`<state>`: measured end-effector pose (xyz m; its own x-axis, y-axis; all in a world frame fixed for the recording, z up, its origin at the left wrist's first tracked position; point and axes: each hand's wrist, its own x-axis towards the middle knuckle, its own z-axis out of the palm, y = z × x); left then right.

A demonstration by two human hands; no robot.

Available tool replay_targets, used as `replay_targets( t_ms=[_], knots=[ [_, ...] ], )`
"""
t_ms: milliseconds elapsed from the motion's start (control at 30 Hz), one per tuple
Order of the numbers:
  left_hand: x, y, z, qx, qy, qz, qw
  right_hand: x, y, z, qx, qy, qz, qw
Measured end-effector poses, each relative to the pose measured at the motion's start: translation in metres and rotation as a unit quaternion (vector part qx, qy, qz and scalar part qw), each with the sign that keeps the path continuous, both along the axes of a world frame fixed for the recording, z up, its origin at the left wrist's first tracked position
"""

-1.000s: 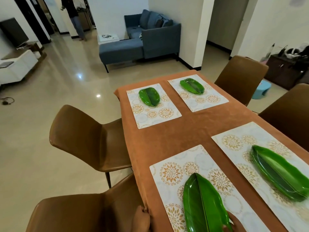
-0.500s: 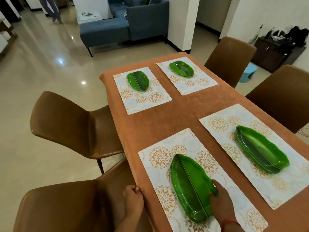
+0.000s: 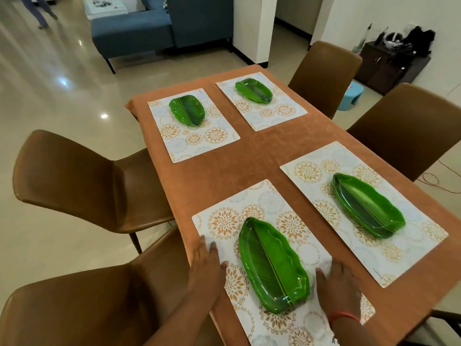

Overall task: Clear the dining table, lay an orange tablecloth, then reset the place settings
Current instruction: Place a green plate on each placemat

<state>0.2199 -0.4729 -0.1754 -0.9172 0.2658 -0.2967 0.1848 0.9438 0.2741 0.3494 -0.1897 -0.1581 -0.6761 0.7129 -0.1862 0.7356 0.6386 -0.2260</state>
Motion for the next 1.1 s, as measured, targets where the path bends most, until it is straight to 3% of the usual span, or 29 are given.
replay_targets(
  t_ms=[167, 433, 867, 1100],
  knots=[
    [-0.006, 0.003, 0.003, -0.035, 0.022, -0.008, 0.999, -0.004, 0.025, 0.007, -0.002, -0.043, 0.018, 0.999],
    [-0.025, 0.001, 0.002, -0.092, 0.058, -0.02, 0.994, -0.023, 0.038, 0.0, -0.09, 0.051, -0.015, 0.994],
    [-0.029, 0.004, 0.004, -0.092, -0.001, 0.011, 0.996, -0.035, 0.043, -0.016, -0.083, 0.09, 0.001, 0.992],
    [0.011, -0.004, 0.005, -0.118, -0.051, -0.053, 0.99, -0.033, 0.052, -0.015, -0.097, 0.093, 0.039, 0.99]
  ],
)
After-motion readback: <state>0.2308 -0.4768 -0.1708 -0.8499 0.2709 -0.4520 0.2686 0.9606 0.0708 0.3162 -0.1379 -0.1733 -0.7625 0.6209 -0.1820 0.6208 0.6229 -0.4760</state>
